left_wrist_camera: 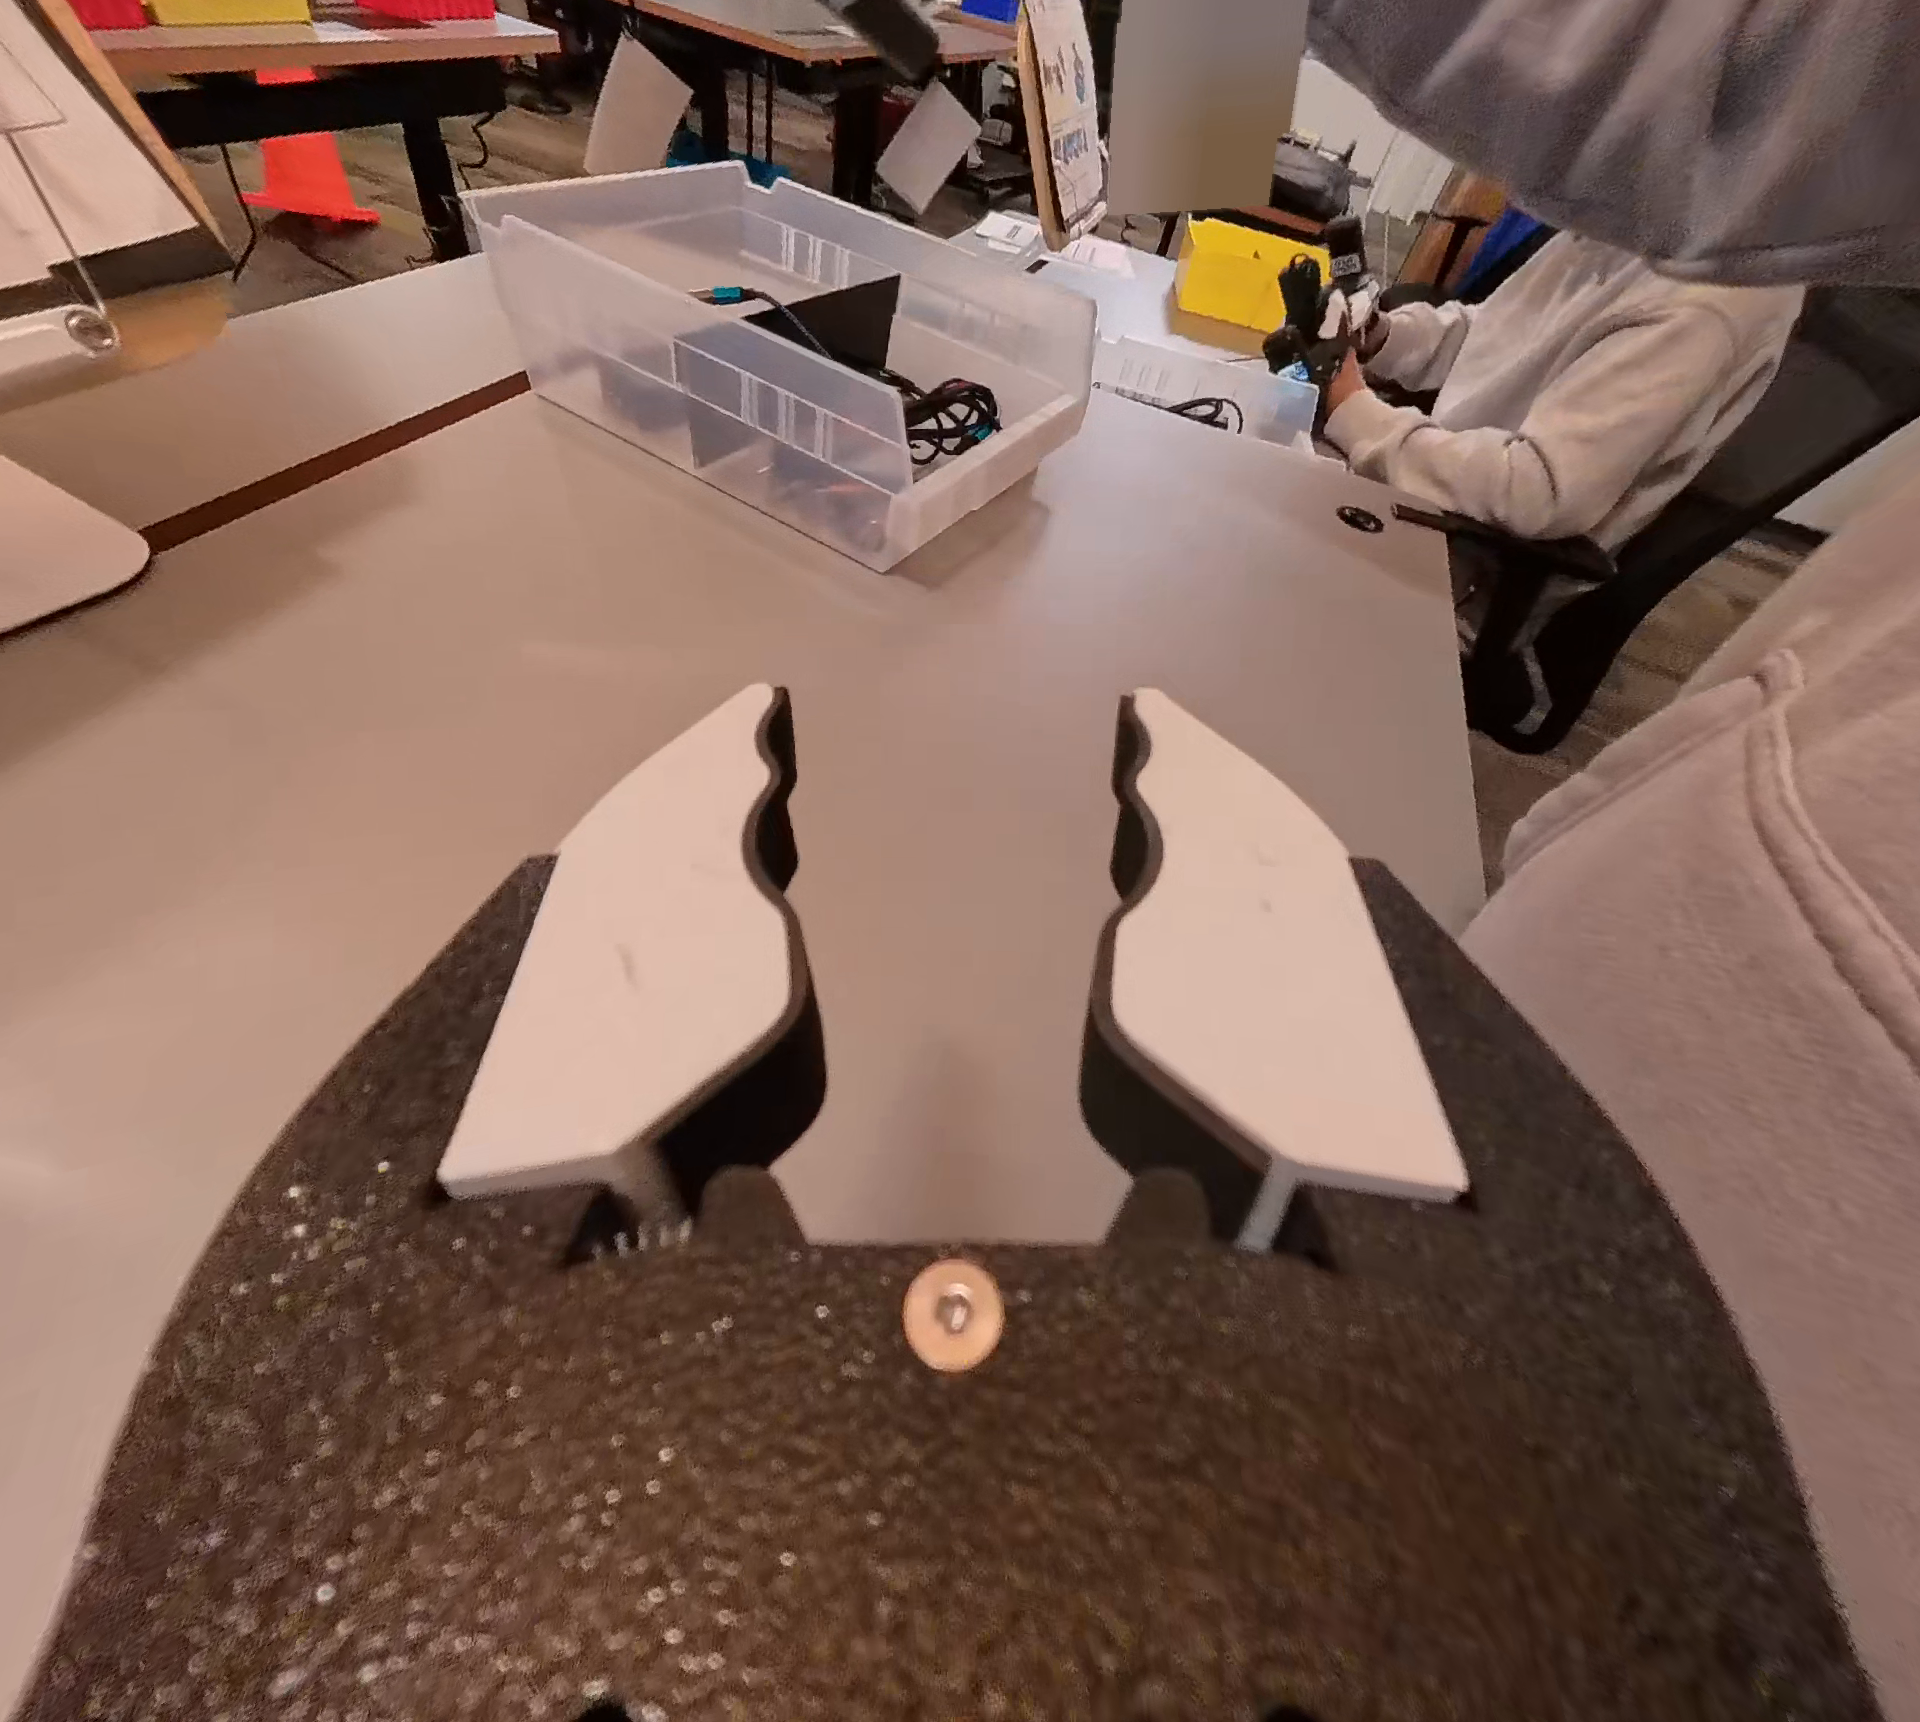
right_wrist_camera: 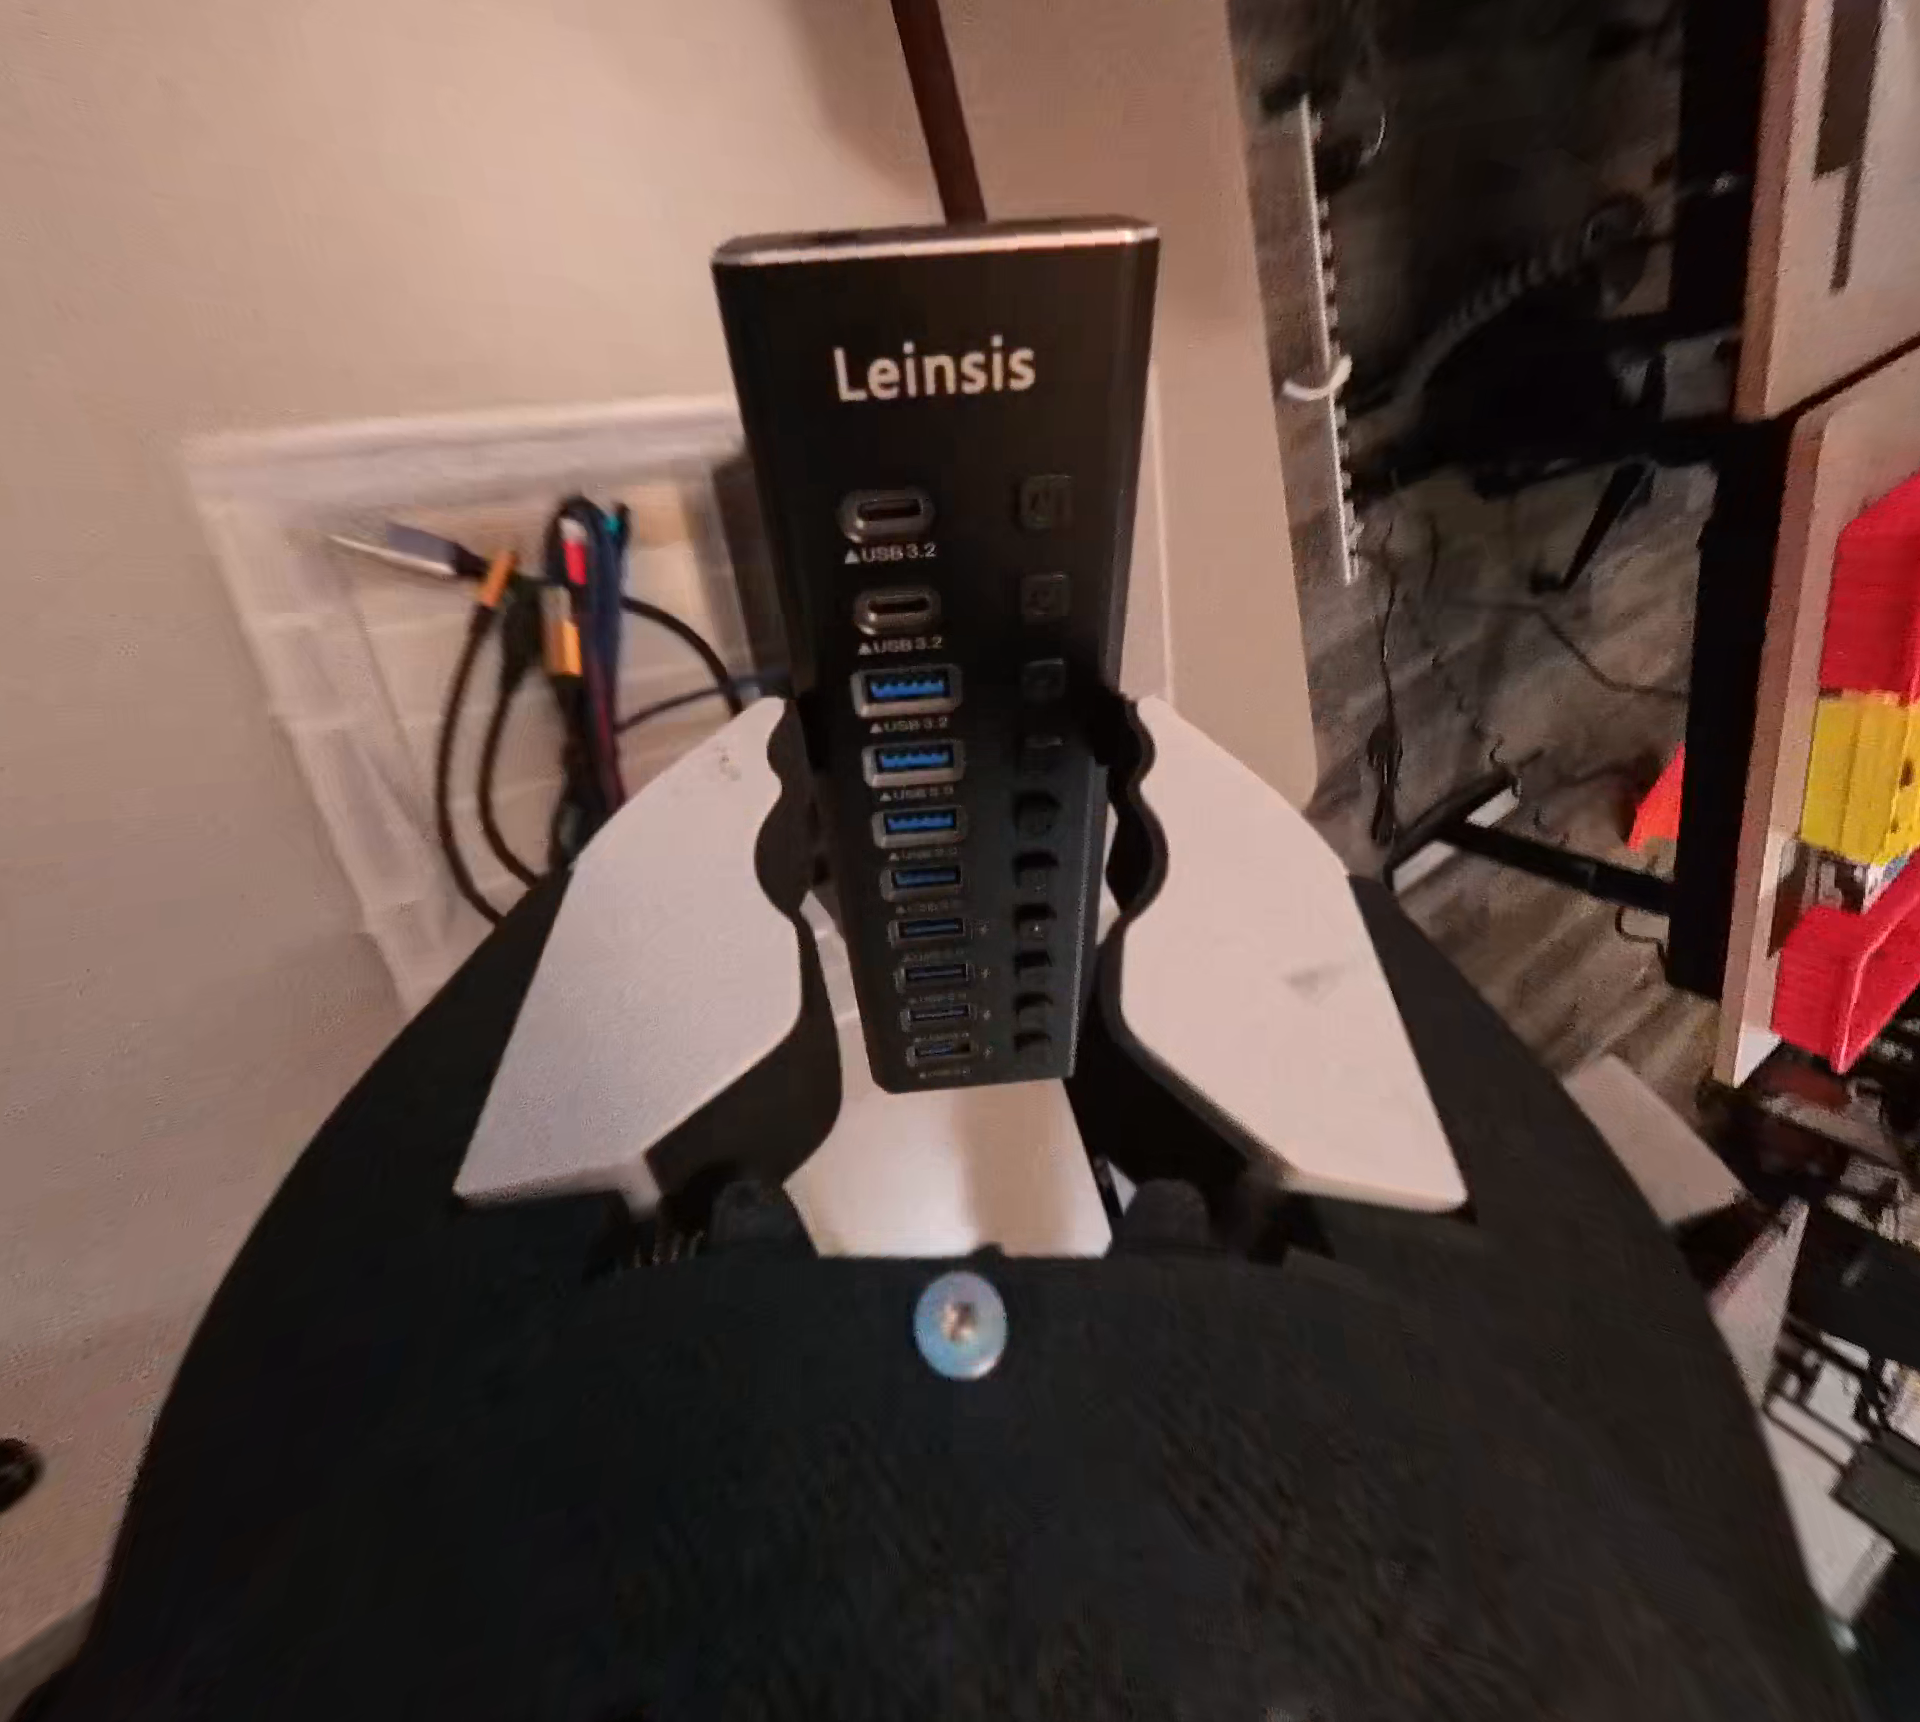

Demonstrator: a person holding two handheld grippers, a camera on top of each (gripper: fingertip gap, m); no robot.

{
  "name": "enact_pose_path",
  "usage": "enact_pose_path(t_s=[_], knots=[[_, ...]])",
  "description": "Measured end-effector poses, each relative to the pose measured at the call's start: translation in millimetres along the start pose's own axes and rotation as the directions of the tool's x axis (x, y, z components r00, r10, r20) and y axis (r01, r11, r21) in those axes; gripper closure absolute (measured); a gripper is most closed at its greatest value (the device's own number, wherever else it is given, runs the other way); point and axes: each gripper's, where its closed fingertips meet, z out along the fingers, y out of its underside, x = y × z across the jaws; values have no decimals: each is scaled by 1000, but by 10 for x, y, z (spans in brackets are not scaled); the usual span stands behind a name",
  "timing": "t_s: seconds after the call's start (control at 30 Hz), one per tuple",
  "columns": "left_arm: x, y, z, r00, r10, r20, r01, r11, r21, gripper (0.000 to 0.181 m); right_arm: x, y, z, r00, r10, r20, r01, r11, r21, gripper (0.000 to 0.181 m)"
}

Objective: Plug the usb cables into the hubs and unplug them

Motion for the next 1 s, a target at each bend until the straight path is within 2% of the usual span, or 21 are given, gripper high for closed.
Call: enact_pose_path(t_s=[0.03,0.13,0.2,0.3,0.4,0.47,0.57,0.73,0.8,0.9,1.0], knots=[[-3,6,0,1000,-7,0,7,1000,1,124,139,142,142,1000,0,4,0,998,-55,125],[-5,46,23,1000,-8,5,8,1000,-20,124,366,408,563,999,11,46,-4,986,-165,125],[-15,89,45,1000,-9,10,10,999,-40,124,394,511,887,994,42,103,-22,980,-196,125],[-24,133,60,1000,-28,10,28,998,-58,124,281,561,1314,976,111,187,-69,974,-215,125],[-59,164,45,999,-29,32,31,997,-69,124,103,588,1667,964,115,239,-59,972,-228,125],[-88,198,22,998,-40,46,44,996,-77,124,-38,597,1838,949,127,288,-57,969,-239,125],[-102,204,0,997,-64,48,67,995,-67,124,-84,654,1980,947,158,278,-89,965,-245,125],[-120,183,92,997,-61,37,64,995,-77,124,-113,669,1918,955,156,253,-98,969,-228,127],[-125,158,169,998,-54,37,57,994,-90,124,-14,638,1815,970,178,167,-145,970,-195,118],[-148,84,337,997,-41,60,48,993,-112,122,131,549,1423,957,282,68,-277,959,-65,111],[-209,-6,595,994,-42,100,55,990,-130,118,137,548,892,880,475,7,-474,875,102,104]])
